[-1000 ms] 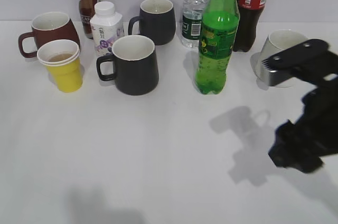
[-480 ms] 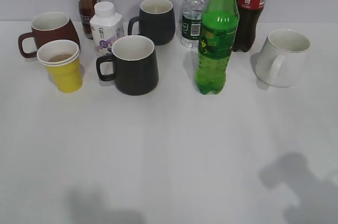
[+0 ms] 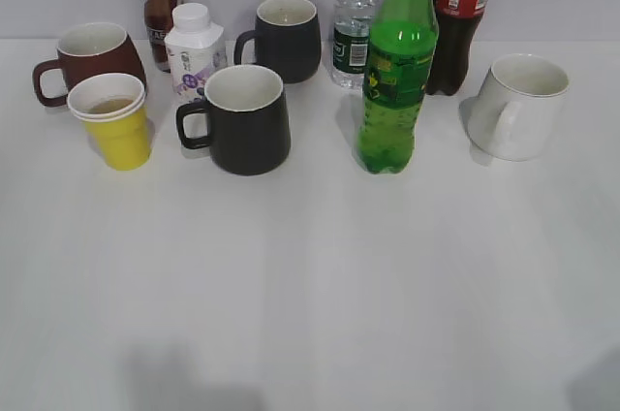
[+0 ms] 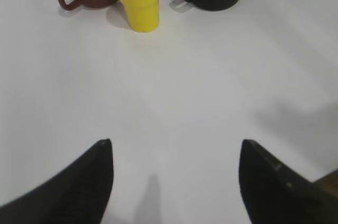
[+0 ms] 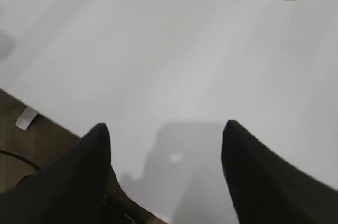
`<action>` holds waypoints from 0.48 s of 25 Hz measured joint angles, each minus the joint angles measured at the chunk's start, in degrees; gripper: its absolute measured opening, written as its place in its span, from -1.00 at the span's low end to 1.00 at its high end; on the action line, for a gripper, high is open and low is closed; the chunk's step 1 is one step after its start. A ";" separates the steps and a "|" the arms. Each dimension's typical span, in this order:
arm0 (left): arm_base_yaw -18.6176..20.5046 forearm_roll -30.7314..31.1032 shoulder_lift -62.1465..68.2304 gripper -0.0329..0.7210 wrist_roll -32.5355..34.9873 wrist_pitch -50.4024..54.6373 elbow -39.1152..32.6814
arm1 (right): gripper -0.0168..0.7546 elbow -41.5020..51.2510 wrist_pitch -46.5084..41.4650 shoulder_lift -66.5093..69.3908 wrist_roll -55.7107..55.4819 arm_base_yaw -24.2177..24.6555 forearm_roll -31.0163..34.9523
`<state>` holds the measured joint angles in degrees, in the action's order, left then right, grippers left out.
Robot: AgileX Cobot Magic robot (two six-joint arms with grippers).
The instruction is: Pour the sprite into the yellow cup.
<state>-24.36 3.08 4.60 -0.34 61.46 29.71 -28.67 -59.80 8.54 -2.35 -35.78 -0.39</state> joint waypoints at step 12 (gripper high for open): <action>0.00 0.00 0.00 0.59 0.00 -0.23 0.00 | 0.32 0.00 0.11 -0.58 -0.05 0.00 -0.28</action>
<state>-24.36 3.08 4.60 -0.34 61.23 29.71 -28.67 -59.69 7.95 -2.40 -35.78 -0.66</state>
